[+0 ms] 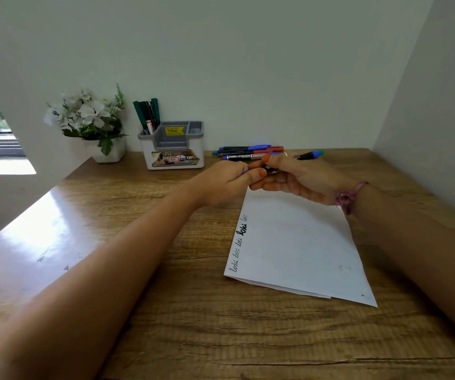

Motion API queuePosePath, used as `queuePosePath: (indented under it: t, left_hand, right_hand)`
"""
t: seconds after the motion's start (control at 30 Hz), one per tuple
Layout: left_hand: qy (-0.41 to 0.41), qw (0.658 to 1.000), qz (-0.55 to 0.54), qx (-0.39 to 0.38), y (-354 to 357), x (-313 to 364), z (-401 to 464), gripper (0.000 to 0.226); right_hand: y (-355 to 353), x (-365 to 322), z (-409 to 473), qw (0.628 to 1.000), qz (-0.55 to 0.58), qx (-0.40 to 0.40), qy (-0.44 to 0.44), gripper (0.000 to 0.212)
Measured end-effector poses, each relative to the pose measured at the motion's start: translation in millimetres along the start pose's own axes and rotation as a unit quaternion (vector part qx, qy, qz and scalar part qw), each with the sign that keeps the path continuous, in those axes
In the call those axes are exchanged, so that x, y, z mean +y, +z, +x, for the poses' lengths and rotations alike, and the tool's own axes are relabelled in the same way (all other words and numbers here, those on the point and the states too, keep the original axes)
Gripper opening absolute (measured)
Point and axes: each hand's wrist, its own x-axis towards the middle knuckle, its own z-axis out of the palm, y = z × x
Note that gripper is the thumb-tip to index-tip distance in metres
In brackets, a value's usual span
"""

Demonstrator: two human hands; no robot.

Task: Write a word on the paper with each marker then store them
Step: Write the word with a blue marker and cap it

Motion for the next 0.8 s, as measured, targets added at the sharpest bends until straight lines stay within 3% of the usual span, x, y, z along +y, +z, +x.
queuePosePath:
  t: [0.27,0.37,0.47,0.63,0.73,0.8]
  left_hand:
    - [-0.047,0.999,-0.019,0.020,-4,-21,-5,0.057]
    - [-0.093,0.992,-0.078,0.038,-9,-37,-8,0.064]
    - [-0.128,0.983,-0.132,-0.002,-11,-47,-10,0.059]
    - [-0.136,0.978,-0.147,-0.059,-7,-45,-6,0.043]
    - [-0.133,0.978,-0.136,-0.091,-3,-41,-3,0.048]
    - [-0.135,0.978,-0.128,-0.092,-2,-43,-1,0.052]
  right_hand:
    - [-6,-1,-4,0.995,0.040,-0.068,0.066,0.037]
    - [-12,-1,-4,0.998,0.028,-0.026,0.052,0.040]
    - [-16,4,-3,0.999,0.035,-0.018,0.037,0.035]
    - [-13,9,3,0.995,-0.077,-0.061,0.030,0.018]
    - [-9,9,13,0.987,-0.151,-0.057,0.022,0.006]
    - [-7,12,21,0.981,-0.175,-0.074,0.032,0.010]
